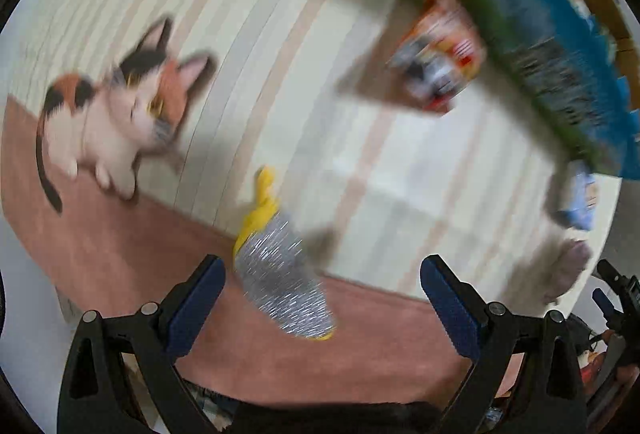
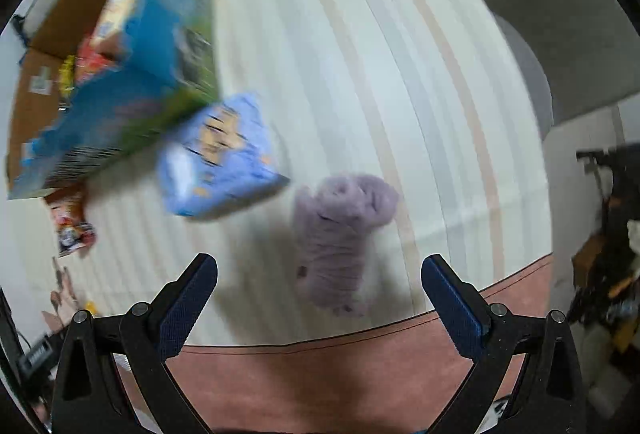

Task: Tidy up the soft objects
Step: 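Grasp the silver glitter sponge with the left gripper while the right grasps the blue tissue pack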

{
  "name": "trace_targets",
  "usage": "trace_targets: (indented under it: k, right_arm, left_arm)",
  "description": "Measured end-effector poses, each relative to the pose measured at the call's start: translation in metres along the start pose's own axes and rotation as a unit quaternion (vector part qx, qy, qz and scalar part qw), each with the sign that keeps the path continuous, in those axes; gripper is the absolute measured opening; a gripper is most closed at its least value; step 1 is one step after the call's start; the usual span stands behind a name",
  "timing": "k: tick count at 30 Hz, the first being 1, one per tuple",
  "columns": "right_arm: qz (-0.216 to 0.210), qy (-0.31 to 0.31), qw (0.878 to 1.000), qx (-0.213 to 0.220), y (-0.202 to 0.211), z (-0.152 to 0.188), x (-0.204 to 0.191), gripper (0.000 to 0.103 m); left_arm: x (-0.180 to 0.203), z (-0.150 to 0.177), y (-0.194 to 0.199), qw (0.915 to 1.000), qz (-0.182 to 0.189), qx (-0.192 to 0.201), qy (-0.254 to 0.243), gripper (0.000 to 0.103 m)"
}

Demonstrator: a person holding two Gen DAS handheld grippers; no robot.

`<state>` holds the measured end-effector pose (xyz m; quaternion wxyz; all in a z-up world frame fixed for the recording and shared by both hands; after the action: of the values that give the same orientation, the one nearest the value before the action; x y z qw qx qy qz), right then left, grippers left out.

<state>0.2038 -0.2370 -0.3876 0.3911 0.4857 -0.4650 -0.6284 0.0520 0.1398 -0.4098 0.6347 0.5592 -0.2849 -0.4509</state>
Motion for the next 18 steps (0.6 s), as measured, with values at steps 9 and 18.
trace_targets:
  k: [9,18]
  right_arm:
    - [-0.021,0.120,0.993,0.000,-0.017,0.004,-0.036,0.103]
    - [-0.022,0.221,0.975,-0.003,-0.039,-0.037,-0.082,0.103]
  left_arm:
    - [0.001,0.009,-0.053,0.9985,-0.020,-0.050,-0.004,0.082]
    - [0.039,0.020,-0.050,0.9982,-0.033,-0.021,-0.045,0.056]
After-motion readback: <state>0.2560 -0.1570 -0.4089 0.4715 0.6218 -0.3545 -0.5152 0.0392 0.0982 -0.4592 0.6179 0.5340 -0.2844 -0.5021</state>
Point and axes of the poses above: each gripper's, at about its wrist camera, not at the fingertips, and y roughly against the way its jaws point, x to its right, z to its underside, the point moved 1 cm from there along -y, roughly the way its jaws point, and after that the axes turned 12 degrees about -z, right-handed, at the moved point
